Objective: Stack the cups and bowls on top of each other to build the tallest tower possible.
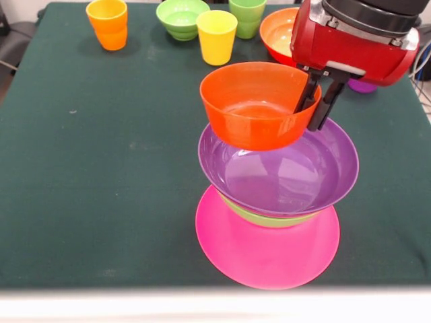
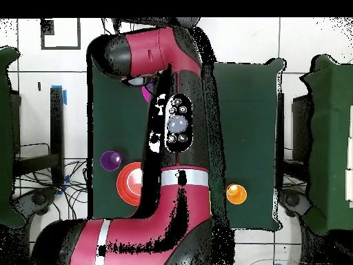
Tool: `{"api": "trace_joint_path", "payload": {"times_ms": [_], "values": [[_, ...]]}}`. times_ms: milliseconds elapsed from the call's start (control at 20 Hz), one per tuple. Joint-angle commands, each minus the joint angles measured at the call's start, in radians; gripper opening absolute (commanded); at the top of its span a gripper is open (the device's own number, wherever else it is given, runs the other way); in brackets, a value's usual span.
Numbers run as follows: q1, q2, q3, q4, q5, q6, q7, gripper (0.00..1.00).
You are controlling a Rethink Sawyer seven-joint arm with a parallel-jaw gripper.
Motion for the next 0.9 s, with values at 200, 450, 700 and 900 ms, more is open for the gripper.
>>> {"api": "trace_joint_path", "payload": {"times_ms": [200, 450, 700, 900], "values": [[0.032, 0.010, -0.011, 0.085, 0.039, -0.088, 0.224, 0.00], [0.046, 0.017, -0.032, 0.084, 0.062, -0.098, 0.237, 0.00], [0.058, 0.026, -0.050, 0.082, 0.083, -0.108, 0.246, 0.00], [0.074, 0.038, -0.068, 0.083, 0.098, -0.124, 0.274, 0.00]]}}
